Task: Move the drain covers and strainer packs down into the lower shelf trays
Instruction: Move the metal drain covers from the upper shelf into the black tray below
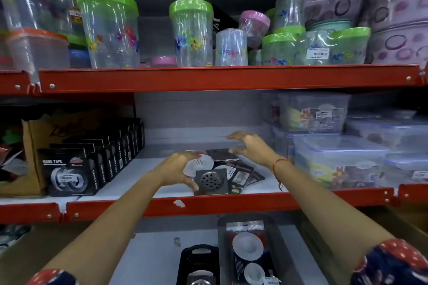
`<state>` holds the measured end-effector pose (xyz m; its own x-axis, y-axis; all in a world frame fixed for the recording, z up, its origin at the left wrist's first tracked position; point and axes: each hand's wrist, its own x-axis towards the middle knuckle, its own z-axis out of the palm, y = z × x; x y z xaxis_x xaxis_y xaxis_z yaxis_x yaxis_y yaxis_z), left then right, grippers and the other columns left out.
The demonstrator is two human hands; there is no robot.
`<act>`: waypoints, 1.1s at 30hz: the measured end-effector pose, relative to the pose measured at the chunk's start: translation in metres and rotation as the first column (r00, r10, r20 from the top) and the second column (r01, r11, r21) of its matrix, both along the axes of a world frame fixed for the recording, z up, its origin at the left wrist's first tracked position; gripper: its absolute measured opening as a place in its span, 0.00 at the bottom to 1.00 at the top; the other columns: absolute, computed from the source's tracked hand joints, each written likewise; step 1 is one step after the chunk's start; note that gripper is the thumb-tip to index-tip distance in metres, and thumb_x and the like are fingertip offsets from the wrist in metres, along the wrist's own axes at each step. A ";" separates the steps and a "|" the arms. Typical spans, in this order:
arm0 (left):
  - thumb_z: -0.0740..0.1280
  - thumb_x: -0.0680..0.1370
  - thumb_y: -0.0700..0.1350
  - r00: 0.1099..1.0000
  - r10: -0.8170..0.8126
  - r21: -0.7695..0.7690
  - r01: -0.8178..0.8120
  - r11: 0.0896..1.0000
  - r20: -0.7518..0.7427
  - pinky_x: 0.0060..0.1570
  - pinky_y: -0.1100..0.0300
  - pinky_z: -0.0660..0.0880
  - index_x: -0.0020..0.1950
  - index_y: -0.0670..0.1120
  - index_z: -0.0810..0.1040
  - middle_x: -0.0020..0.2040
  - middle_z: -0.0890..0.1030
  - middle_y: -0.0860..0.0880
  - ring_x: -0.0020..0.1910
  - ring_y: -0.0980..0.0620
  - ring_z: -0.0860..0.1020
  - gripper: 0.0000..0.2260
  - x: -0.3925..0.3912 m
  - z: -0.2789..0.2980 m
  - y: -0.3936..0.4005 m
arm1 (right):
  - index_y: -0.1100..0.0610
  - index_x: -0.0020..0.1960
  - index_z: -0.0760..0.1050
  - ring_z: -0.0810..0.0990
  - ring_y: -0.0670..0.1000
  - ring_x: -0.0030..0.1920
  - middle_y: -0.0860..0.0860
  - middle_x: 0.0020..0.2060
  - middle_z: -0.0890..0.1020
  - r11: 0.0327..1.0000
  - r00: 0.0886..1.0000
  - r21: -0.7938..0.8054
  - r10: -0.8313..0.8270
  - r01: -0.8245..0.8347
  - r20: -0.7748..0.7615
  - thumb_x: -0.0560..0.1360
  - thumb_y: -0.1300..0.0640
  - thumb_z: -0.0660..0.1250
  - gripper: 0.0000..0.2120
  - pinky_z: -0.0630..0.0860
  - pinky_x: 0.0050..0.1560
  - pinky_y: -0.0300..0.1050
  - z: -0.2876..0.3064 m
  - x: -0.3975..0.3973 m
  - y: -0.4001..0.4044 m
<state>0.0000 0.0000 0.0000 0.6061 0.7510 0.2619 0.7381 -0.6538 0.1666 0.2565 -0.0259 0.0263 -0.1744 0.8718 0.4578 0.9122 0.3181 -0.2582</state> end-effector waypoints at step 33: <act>0.80 0.61 0.48 1.000 -0.023 -0.332 0.022 0.943 0.002 0.66 0.65 0.65 0.67 0.52 0.70 0.62 0.71 0.59 0.62 0.59 0.69 0.37 -0.007 -0.005 0.079 | 0.41 0.74 0.54 0.58 0.53 0.74 0.44 0.74 0.58 0.666 0.967 -0.709 -0.078 0.232 0.244 0.61 0.47 0.77 0.48 0.67 0.69 0.55 0.018 0.007 0.129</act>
<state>-0.0069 0.0791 -0.0053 0.6242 0.7813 -0.0010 0.7245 -0.5783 0.3751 0.2639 0.1035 0.0442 -0.0151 0.9337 -0.3577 0.9835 -0.0506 -0.1738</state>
